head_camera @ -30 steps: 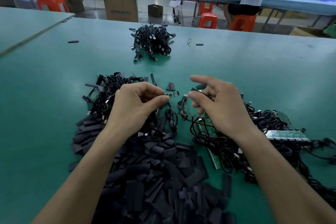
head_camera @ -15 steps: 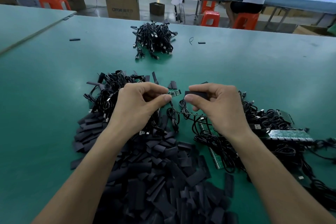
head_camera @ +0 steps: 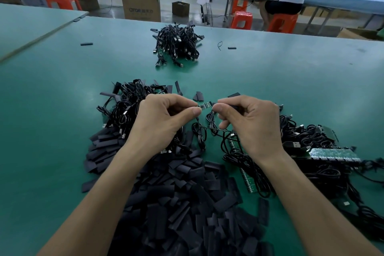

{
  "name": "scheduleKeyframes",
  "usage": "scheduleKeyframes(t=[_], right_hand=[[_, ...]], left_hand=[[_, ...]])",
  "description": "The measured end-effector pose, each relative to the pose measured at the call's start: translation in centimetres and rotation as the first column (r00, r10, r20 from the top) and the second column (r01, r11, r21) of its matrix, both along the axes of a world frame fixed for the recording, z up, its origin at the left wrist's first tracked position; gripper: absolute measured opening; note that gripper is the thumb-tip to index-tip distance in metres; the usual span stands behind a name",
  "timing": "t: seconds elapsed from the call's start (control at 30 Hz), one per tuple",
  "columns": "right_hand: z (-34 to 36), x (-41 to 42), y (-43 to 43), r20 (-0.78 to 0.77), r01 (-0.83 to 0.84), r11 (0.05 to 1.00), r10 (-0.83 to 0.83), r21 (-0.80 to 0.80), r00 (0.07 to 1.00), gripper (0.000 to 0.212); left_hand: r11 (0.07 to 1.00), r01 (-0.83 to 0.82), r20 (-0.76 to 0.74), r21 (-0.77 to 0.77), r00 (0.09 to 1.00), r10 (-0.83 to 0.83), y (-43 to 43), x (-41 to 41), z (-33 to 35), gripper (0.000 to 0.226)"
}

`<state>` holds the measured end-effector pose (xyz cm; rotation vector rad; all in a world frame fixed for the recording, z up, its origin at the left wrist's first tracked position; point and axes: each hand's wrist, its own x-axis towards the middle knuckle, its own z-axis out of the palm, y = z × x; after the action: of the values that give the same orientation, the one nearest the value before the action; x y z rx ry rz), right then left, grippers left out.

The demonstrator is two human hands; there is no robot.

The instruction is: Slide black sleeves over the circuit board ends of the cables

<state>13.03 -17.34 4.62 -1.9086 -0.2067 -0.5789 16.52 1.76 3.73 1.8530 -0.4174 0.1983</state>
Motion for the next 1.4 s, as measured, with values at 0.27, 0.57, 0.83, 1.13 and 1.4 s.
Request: scheduleKeyframes(t=[0.27, 0.57, 0.83, 1.13, 1.4], right_hand=[[-0.5, 0.0, 0.1, 0.012, -0.003, 1.000, 0.003, -0.015, 1.000, 0.029], [-0.7, 0.2, -0.5, 0.039, -0.126, 0.992, 0.125, 0.017, 0.991, 0.028], [0.1, 0.4, -1.0, -0.065, -0.234, 0.972, 0.233, -0.007, 0.970, 0.028], [0.0, 0.5, -0.5, -0.072, -0.177, 0.982, 0.182, 0.066, 0.981, 0.015], [-0.4, 0.3, -0.6, -0.110, -0.218, 0.949, 0.248, 0.225, 0.963, 0.025]], left_hand=[[0.999, 0.036, 0.004, -0.012, 0.999, -0.036, 0.0, -0.1, 0.0, 0.007], [0.990, 0.130, -0.031, -0.062, 0.991, -0.132, 0.6, 0.0, 0.3, 0.012], [0.994, 0.109, -0.041, -0.033, 0.993, -0.110, 0.8, 0.3, 0.1, 0.019], [0.996, 0.081, -0.010, -0.019, 0.997, -0.082, 0.5, 0.1, 0.0, 0.005], [0.993, 0.112, -0.031, -0.026, 0.993, -0.113, 0.6, 0.3, -0.1, 0.015]])
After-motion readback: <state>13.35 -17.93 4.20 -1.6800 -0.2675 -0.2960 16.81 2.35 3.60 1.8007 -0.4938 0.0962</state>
